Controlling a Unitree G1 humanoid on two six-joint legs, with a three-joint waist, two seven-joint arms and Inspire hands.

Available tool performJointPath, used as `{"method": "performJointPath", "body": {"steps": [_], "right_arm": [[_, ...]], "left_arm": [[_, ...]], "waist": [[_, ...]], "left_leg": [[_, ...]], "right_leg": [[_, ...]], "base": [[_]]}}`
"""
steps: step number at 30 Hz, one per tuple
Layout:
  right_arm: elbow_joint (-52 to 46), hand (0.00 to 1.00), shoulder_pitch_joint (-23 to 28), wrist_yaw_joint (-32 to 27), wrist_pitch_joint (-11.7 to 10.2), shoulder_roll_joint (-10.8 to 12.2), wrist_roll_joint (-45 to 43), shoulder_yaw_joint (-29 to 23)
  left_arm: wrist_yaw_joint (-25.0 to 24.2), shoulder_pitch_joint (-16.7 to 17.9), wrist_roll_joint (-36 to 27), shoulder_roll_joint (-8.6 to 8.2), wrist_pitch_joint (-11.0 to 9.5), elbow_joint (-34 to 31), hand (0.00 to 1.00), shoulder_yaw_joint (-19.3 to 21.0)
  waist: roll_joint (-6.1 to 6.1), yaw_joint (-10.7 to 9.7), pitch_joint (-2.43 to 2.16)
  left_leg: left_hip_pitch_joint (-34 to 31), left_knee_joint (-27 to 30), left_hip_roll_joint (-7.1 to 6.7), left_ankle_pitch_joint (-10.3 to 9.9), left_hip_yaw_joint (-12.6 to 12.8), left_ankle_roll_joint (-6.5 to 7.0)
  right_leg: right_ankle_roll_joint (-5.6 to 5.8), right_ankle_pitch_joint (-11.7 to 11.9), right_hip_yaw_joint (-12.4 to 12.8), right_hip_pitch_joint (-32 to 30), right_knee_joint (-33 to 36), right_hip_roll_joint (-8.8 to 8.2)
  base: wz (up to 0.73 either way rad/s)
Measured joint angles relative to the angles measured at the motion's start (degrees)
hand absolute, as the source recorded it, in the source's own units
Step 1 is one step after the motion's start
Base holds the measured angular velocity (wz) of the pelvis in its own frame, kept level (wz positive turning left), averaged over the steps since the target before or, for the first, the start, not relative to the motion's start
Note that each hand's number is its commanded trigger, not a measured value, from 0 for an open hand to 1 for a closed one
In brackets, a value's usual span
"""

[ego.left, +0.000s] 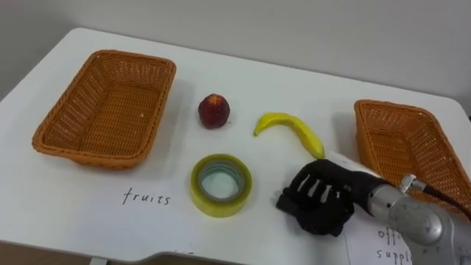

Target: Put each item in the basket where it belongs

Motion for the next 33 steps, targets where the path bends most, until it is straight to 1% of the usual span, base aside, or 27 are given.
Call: {"method": "performJointPath", "body": {"steps": [2,5,10,12,18,20,22,25,28,30,33], "right_arm": [[-1.6,1.0,0.0,-0.9,-0.5,0.0,2.9,-1.2],[-2.3,1.0,-0.3,-1.5,-1.4,0.0,3.8,-1.5],[-6.3,1.0,-0.2,-2.4,-1.7,-0.1,5.2,-4.5],[-7.6,1.0,-0.5,-4.2,-2.6,-0.2,5.4,-6.3],[-7.5,1.0,-0.7,-9.3,-3.6,-0.3,5.9,-8.3],[-7.5,1.0,-0.7,-9.7,-4.1,-0.3,5.8,-8.8],[-7.6,1.0,-0.7,-10.4,-4.1,-0.3,5.8,-9.5],[-7.6,1.0,-0.9,-12.6,-4.1,-0.3,5.9,-10.5],[-7.6,1.0,-1.0,-14.8,-4.1,-0.3,5.7,-12.7],[-7.6,1.0,-1.1,-16.9,-4.2,-0.5,5.7,-15.0],[-7.6,1.0,-1.1,-18.8,-4.3,-1.1,5.7,-16.6]], "left_arm": [[0.0,0.0,0.0,-0.12,-0.3,0.0,0.0,0.3],[-0.1,0.1,0.0,-0.3,-0.4,0.0,0.0,0.4],[-0.5,1.0,0.0,-0.37,-0.5,0.0,0.0,1.8],[-0.7,1.6,0.1,-0.36,-0.5,0.1,0.0,2.0],[-1.6,2.4,0.0,-0.38,-0.5,0.1,0.0,2.0],[-1.6,3.1,0.0,-0.41,-1.2,0.4,0.0,2.2],[-1.4,3.1,0.0,-0.49,-1.4,1.0,0.0,3.3],[-0.9,3.8,-0.1,-0.54,-1.4,1.1,0.0,4.1],[-0.3,4.8,0.5,-0.72,-1.4,1.3,0.0,5.5],[0.1,5.1,0.6,-0.75,-1.4,1.2,0.0,7.7],[0.3,5.4,0.6,-0.73,-1.4,1.2,0.0,8.8]], "waist": [[0.04,0.0,0.02],[0.09,0.0,0.04],[0.13,-0.7,0.04],[0.11,-1.3,0.03],[0.13,-1.7,0.04],[0.14,-1.7,0.05],[0.02,-1.9,0.03],[-0.14,-3.0,0.03],[-0.44,-3.5,-0.01],[-0.65,-3.8,0.02],[-0.66,-4.1,0.02]], "left_leg": [[0.0,0.1,0.01,0.0,0.0,0.0],[0.0,0.1,0.04,0.0,0.0,0.0],[-0.1,0.2,0.02,0.0,0.0,0.0],[-0.1,0.2,-0.01,0.0,-0.1,0.0],[0.0,0.2,0.1,0.0,0.2,0.0],[0.1,0.2,0.1,0.0,0.3,0.0],[0.1,0.2,0.05,0.0,0.3,0.0],[0.1,0.2,0.05,0.0,0.3,0.01],[0.1,0.1,0.1,0.0,0.3,0.01],[0.1,0.1,0.17,0.0,0.3,0.01],[0.0,0.1,0.18,0.0,0.3,0.01]], "right_leg": [[0.0,0.0,0.0,0.0,0.0,0.0],[0.0,0.0,-0.1,0.0,0.0,0.0],[0.01,0.0,-0.2,0.1,0.0,0.0],[0.0,0.0,-0.2,0.1,0.0,0.01],[0.01,0.0,0.0,0.1,0.0,0.02],[0.01,0.0,0.1,0.1,0.0,0.02],[0.03,0.0,0.1,0.1,0.0,0.01],[0.05,0.0,0.0,0.2,0.0,-0.01],[0.06,0.0,0.0,0.1,0.1,-0.01],[0.06,0.0,0.0,0.1,0.1,-0.01],[0.06,0.0,0.0,0.0,0.1,-0.04]], "base": [[0.0],[0.0],[0.0],[0.0],[0.0],[0.0],[0.0],[0.01],[0.0],[0.0],[0.0]]}}
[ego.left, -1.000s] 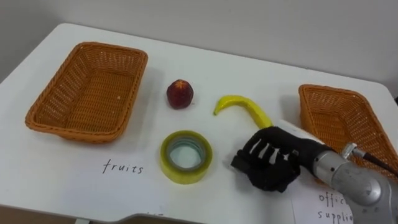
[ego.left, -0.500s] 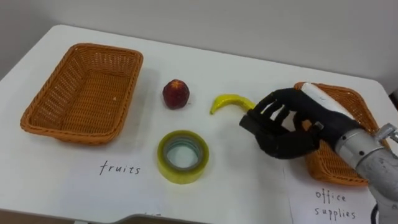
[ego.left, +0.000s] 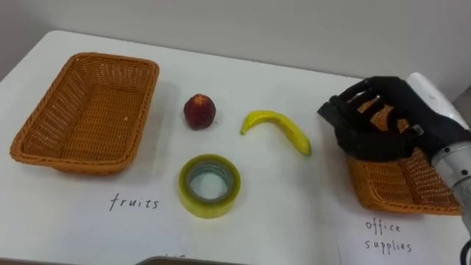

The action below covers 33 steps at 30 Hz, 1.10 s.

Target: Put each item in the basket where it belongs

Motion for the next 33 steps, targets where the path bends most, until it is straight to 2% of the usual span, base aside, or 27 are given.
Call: {"method": "performJointPath", "body": {"steps": [10,18,33], "right_arm": [[2.9,1.0,-0.3,-5.7,-0.3,-4.0,1.8,-2.3],[10.1,1.0,-0.3,-6.7,-0.3,-4.1,2.5,-2.4],[11.4,1.0,-0.2,-7.5,-0.4,-4.1,6.4,-2.7]], "left_arm": [[2.2,-0.1,1.3,-0.39,0.4,-0.1,0.0,1.0],[2.2,-0.2,1.0,-0.37,0.3,-0.1,0.0,1.0],[2.1,-0.4,0.9,-0.34,0.3,-0.1,0.0,0.9]], "waist": [[-0.04,-0.5,0.0],[-0.18,-0.7,0.08],[-0.27,-1.1,0.27]], "left_leg": [[0.1,0.1,0.06,0.0,0.1,0.0],[0.1,0.3,0.07,0.0,0.3,0.0],[0.3,0.3,0.07,0.0,0.5,0.0]], "right_leg": [[0.0,0.0,0.0,0.0,0.0,0.01],[0.0,0.0,0.2,0.1,0.1,0.03],[0.0,0.0,0.8,0.2,0.1,0.07]], "base": [[0.0],[0.0],[0.0]]}}
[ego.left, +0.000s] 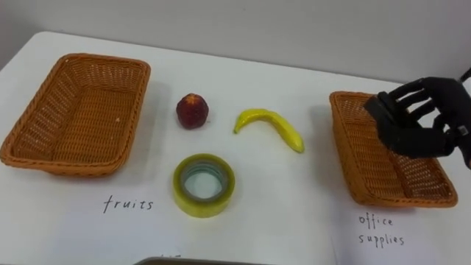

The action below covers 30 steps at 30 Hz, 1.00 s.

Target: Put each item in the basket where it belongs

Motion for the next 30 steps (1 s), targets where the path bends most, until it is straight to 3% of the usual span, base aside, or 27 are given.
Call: {"method": "performJointPath", "body": {"steps": [11,20,22,23,24,30], "right_arm": [[5.6,1.0,0.2,-0.3,0.0,0.0,1.8,0.1],[9.1,1.0,0.8,-0.3,0.1,0.0,1.8,0.8],[9.3,0.77,1.3,-0.3,0.1,0.0,1.7,0.8],[9.3,0.36,1.3,-0.3,0.1,0.0,1.7,0.8],[9.4,0.03,1.4,-0.3,0.1,0.0,1.7,0.8],[9.8,0.0,1.4,-0.3,0.1,0.0,1.7,0.8]], "left_arm": [[0.1,-0.8,-0.3,-0.01,0.0,-0.6,0.0,0.0],[0.1,-1.5,-0.4,-0.04,0.0,-0.5,0.0,0.0],[0.1,-1.6,-0.4,-0.04,0.0,-0.5,0.0,0.0],[0.0,-1.6,-0.4,-0.04,0.0,-0.5,0.0,0.0],[0.0,-1.6,-0.4,-0.04,0.0,-0.5,0.0,0.0],[0.0,-1.6,-0.4,-0.04,0.0,-0.5,0.0,0.0]], "waist": [[0.53,0.5,0.05],[1.19,0.7,-0.34],[1.2,0.7,-0.37],[1.2,0.7,-0.37],[1.19,0.7,-0.37],[1.12,0.7,-0.32]], "left_leg": [[0.3,-0.3,0.01,0.0,0.3,0.05],[0.8,-0.8,0.01,0.0,0.7,0.04],[0.8,-0.9,0.0,0.0,0.7,0.04],[0.8,-0.9,0.01,0.0,0.7,0.04],[0.8,-0.9,0.01,0.0,0.7,0.04],[0.8,-0.9,0.01,0.0,0.8,0.04]], "right_leg": [[0.03,0.0,0.3,-0.2,0.0,0.01],[0.03,0.0,0.4,0.0,0.0,0.04],[0.04,0.0,0.4,0.0,0.0,0.04],[0.04,0.0,0.5,-0.1,0.0,0.04],[0.04,0.0,0.5,-0.1,0.0,0.04],[0.04,0.0,0.5,-0.1,-0.1,0.05]], "base": [[-0.02],[0.0],[0.0],[0.0],[0.0],[0.0]]}}
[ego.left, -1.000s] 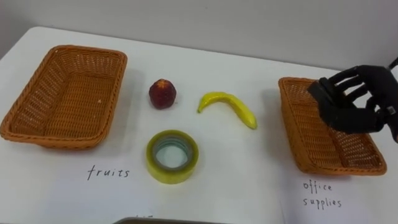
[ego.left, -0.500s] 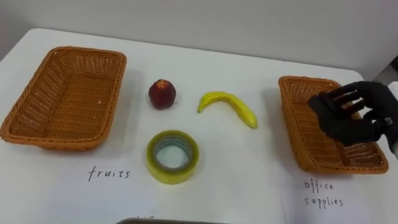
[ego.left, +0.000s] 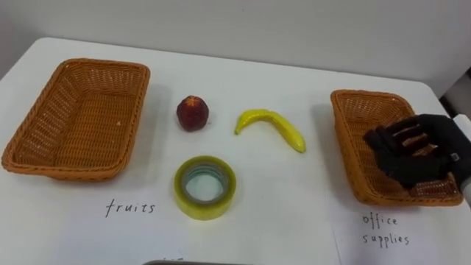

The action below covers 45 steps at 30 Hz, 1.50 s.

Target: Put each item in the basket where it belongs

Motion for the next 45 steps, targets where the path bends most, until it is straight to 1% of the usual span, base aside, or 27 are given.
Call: {"method": "performJointPath", "body": {"steps": [5,25,33,39,45], "right_arm": [[0.0,0.0,0.0,0.0,0.0,0.0,0.0,0.0],[0.0,0.0,0.0,0.0,0.0,0.0,0.0,0.0],[-0.1,0.0,0.0,0.0,0.0,0.0,-1.4,0.0],[-3.3,0.0,-0.2,-0.2,0.0,0.0,-2.2,-0.1],[-6.5,0.0,-1.0,-0.4,-0.1,0.0,0.6,-0.1]], "left_arm": [[0.0,0.0,0.0,0.0,0.0,0.1,0.0,0.0],[0.0,-0.1,0.0,0.0,0.0,0.1,0.0,0.0],[0.0,0.4,0.0,-0.06,0.0,0.2,0.0,0.0],[0.0,0.6,0.0,-0.25,0.0,0.0,0.0,0.0],[0.1,0.5,-1.2,-0.21,0.0,0.0,0.0,-0.6]], "waist": [[-0.17,0.0,0.1],[-0.22,0.0,0.1],[-0.16,0.1,0.08],[0.02,0.1,-0.01],[0.09,-0.1,0.05]], "left_leg": [[0.0,0.0,0.0,0.0,0.0,0.0],[0.0,-0.1,0.0,0.0,0.0,0.0],[0.0,0.0,-0.01,0.0,0.1,0.0],[0.1,0.1,-0.05,0.0,0.1,0.0],[0.1,0.2,0.01,0.0,0.1,0.0]], "right_leg": [[0.0,0.0,0.0,0.0,0.0,0.01],[0.01,0.0,0.0,0.0,0.0,0.01],[0.01,0.0,0.1,0.0,0.0,0.03],[0.01,0.0,0.1,0.1,0.0,0.08],[0.01,0.0,0.2,0.1,0.2,0.01]], "base": [[0.0],[0.0],[0.0],[0.0],[0.0]]}}
